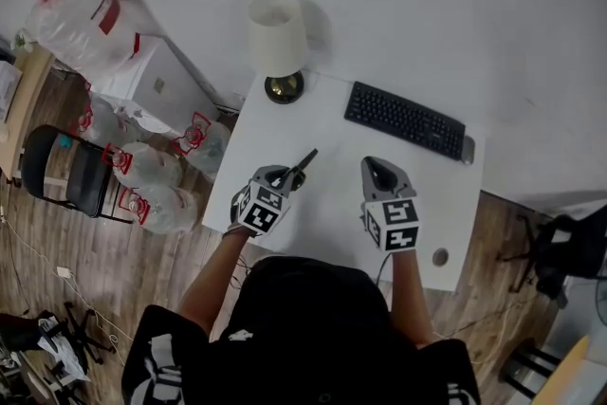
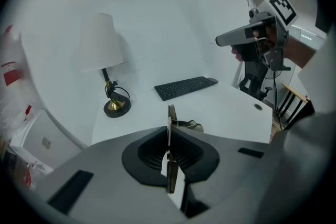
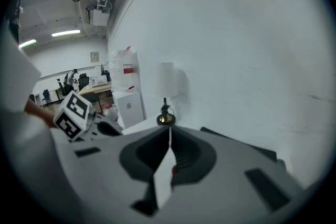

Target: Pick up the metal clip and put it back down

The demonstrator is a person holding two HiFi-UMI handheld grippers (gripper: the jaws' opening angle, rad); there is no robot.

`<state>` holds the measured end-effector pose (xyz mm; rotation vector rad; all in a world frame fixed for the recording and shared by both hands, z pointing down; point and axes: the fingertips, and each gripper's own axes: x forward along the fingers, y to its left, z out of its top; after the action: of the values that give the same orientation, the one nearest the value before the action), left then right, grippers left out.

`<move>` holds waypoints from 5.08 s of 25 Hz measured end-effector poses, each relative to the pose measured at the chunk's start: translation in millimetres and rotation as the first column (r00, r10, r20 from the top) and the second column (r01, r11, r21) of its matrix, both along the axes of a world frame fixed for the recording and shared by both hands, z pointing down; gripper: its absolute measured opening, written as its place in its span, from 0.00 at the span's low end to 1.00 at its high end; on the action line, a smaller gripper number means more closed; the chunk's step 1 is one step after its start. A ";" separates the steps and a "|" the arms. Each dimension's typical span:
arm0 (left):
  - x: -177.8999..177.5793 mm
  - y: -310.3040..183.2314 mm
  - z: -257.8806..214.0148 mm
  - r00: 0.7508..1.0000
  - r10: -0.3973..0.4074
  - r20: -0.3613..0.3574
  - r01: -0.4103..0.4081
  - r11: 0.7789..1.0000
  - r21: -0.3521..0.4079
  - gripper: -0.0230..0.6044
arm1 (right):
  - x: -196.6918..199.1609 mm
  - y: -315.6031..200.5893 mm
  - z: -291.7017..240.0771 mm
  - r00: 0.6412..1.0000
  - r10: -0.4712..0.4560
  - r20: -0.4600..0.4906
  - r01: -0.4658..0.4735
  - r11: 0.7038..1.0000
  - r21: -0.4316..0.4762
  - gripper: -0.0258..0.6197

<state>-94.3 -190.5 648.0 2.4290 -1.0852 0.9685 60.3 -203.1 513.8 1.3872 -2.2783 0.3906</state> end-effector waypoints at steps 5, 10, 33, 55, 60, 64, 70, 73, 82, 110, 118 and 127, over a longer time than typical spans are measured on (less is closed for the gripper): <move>-1.4 -1.3 25.1 0.995 0.050 0.084 -0.048 0.999 -0.020 0.09 | -0.2 -1.6 6.6 1.000 0.005 0.002 -0.005 1.000 -0.017 0.09; -6.7 -10.8 44.7 0.978 0.089 0.187 -0.089 0.996 -0.008 0.09 | 0.3 -0.4 14.5 1.000 0.007 -0.005 -0.007 0.999 -0.041 0.09; -9.1 -43.9 96.9 0.910 0.131 0.394 -0.150 0.989 0.018 0.09 | -3.8 3.8 39.0 1.000 0.001 -0.019 -0.003 0.995 -0.103 0.09; -4.7 -36.0 110.3 0.921 0.113 0.372 -0.112 0.993 -0.023 0.15 | -4.9 11.0 45.0 0.999 -0.010 -0.044 0.005 0.994 -0.113 0.09; -3.5 -30.6 118.6 0.923 0.128 0.363 -0.119 0.992 -0.049 0.19 | -4.8 11.2 46.2 0.999 -0.015 -0.049 0.009 0.993 -0.118 0.09; -5.3 -29.7 119.4 0.931 0.118 0.345 -0.101 0.993 -0.067 0.25 | -5.1 11.2 48.2 0.999 -0.019 -0.048 0.013 0.993 -0.120 0.09; -3.8 -23.3 120.8 0.944 0.122 0.306 -0.096 0.990 -0.098 0.35 | -6.6 12.0 48.7 0.999 -0.024 -0.049 0.018 0.992 -0.122 0.09; -1.7 -23.0 120.5 0.950 0.117 0.291 -0.090 0.990 -0.104 0.37 | -4.9 12.8 50.8 0.998 -0.023 -0.052 0.016 0.992 -0.128 0.09; -1.6 -22.7 115.9 0.956 0.120 0.269 -0.091 0.989 -0.116 0.37 | -2.8 13.8 48.5 0.999 -0.016 -0.052 0.009 0.992 -0.122 0.09; -12.4 -34.7 -37.6 0.996 -0.081 -0.040 0.084 0.993 0.085 0.12 | -8.4 5.6 11.9 0.998 -0.007 -0.067 0.008 1.000 0.002 0.09; -7.6 -39.3 -127.1 0.983 -0.099 -0.157 0.135 0.962 0.240 0.08 | -5.9 -4.4 -13.3 0.998 0.018 -0.052 -0.014 0.997 0.073 0.09; -3.0 -40.5 -210.9 0.958 -0.077 -0.275 0.180 0.912 0.369 0.08 | -10.1 -10.6 -48.5 0.999 0.014 -0.034 -0.008 0.985 0.170 0.09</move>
<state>-97.4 -231.0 437.1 2.6486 -1.4317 0.4045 50.2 -213.6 465.3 1.4766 -2.3218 0.1760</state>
